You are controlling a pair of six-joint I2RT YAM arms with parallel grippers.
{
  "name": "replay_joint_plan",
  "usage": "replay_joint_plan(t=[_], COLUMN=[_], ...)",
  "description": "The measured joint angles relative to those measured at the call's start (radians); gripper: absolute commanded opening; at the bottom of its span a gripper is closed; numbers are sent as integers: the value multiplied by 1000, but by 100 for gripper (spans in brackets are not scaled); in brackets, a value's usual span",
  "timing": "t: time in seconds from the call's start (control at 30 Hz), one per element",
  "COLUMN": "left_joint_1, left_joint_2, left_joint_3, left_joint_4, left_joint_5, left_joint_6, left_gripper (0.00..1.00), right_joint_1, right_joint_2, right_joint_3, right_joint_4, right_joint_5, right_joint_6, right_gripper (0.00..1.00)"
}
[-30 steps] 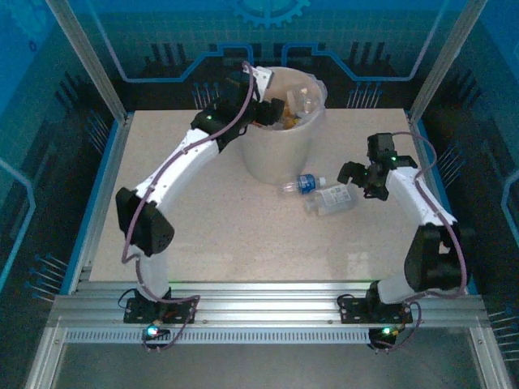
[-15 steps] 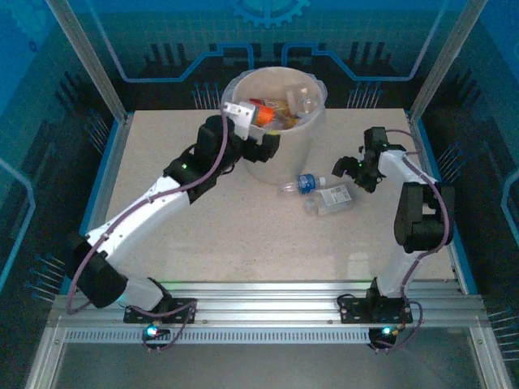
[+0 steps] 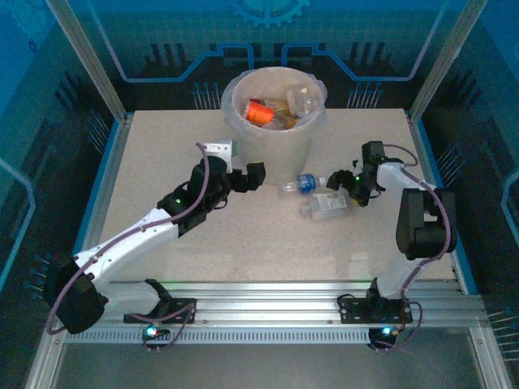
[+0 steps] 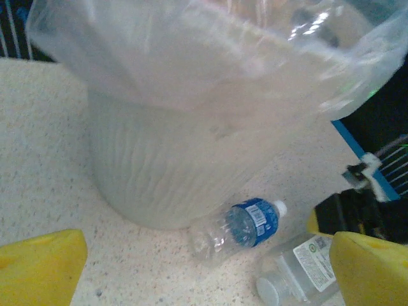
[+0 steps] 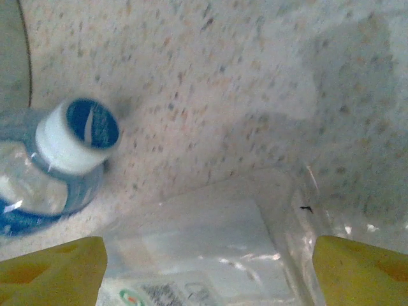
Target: Put the plastic bottles in the bin
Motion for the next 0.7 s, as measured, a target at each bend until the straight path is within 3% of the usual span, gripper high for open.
replay_joint_plan(t=[0.4, 0.7], left_joint_1=[-62, -125], left_joint_2=[0, 21], left_joint_3=[-111, -209], left_joint_4=[-5, 30], left_joint_5=[-86, -115], left_joint_6=[-109, -126], left_gripper=[99, 99], right_joint_1=[139, 301], right_joint_2=[-254, -314], right_joint_3=[-247, -296], right_joint_4=[52, 78], right_joint_5=[-57, -63], right_joint_6=[98, 186], right_gripper=[91, 93])
